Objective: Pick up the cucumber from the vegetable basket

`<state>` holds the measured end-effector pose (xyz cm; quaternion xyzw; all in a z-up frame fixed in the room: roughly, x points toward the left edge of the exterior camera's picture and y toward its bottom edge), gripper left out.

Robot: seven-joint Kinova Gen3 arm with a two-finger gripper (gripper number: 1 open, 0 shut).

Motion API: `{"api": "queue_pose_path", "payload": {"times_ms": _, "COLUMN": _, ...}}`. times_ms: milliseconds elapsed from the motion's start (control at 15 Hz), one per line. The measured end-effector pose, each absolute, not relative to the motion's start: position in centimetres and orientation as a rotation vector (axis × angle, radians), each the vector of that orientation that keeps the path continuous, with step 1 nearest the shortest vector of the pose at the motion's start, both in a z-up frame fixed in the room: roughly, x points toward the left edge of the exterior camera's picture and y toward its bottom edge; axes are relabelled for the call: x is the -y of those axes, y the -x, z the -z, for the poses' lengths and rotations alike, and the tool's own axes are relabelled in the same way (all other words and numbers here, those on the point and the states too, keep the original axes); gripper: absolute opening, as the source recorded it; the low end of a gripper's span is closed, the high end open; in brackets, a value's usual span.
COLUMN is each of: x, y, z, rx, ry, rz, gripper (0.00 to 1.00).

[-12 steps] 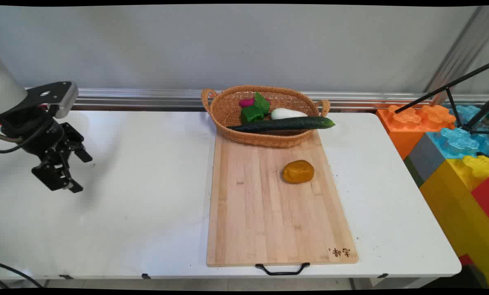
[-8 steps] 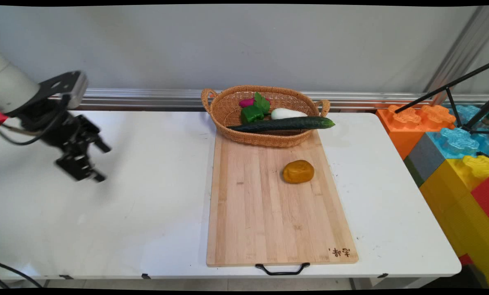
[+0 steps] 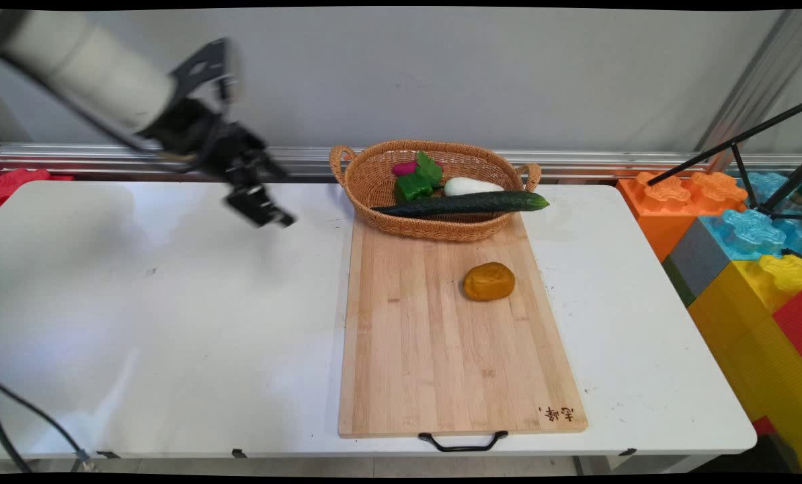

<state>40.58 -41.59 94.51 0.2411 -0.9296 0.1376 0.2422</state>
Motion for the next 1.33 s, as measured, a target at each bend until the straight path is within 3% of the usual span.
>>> {"api": "queue_pose_path", "payload": {"times_ms": 667, "x": 53.0, "y": -27.1, "z": -93.4, "rx": 2.581, "ry": -0.469, "rz": -0.551, "gripper": 1.00}}
{"api": "queue_pose_path", "payload": {"times_ms": 1333, "x": 60.7, "y": -19.8, "z": -86.3, "rx": 2.654, "ry": -0.368, "rz": -0.542, "gripper": 1.00}}
